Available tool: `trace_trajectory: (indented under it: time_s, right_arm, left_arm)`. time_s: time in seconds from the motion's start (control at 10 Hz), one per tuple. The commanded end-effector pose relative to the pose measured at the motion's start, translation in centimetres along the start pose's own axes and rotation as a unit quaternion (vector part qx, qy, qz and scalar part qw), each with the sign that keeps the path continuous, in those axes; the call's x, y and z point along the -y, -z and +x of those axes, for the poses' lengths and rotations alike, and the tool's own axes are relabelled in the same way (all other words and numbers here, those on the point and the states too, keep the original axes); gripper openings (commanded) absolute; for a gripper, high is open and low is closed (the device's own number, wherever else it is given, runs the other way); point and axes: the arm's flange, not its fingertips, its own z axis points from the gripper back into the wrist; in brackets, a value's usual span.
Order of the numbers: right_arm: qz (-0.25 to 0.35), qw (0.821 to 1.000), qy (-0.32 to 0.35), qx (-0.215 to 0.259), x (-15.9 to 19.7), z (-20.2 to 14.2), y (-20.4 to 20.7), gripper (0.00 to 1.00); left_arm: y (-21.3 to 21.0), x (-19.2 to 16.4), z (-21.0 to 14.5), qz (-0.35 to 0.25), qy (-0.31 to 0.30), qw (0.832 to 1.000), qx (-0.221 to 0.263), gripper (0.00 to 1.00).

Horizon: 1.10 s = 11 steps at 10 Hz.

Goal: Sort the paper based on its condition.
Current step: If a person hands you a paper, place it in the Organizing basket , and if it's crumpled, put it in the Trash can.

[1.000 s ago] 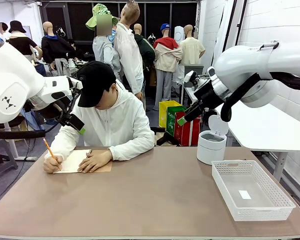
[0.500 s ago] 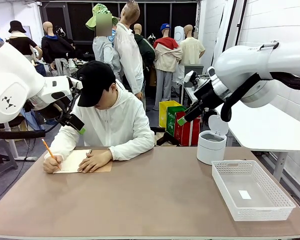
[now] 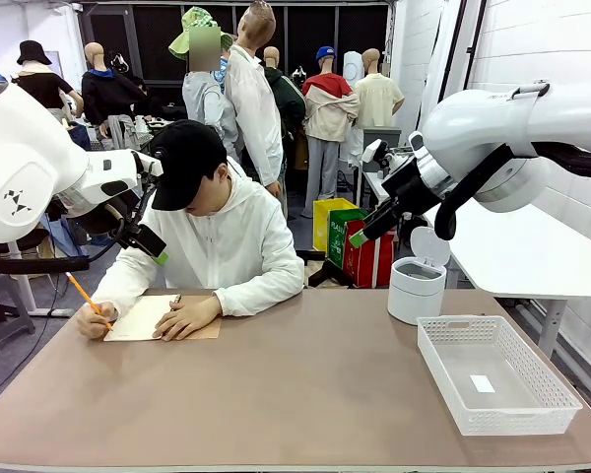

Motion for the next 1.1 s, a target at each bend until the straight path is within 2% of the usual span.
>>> trace_trajectory:
  time_s: [0.0,1.0]
  right_arm:
    - [-0.003,1.000,0.002,0.000,0.10,0.03,0.20,1.00]
    - [-0.003,1.000,0.002,0.000,0.10,0.03,0.20,1.00]
  left_arm:
    - [0.03,-0.09,-0.02,-0.001,-0.002,1.000,0.002,1.00]
    - [0.03,-0.09,-0.02,-0.001,-0.002,1.000,0.002,1.00]
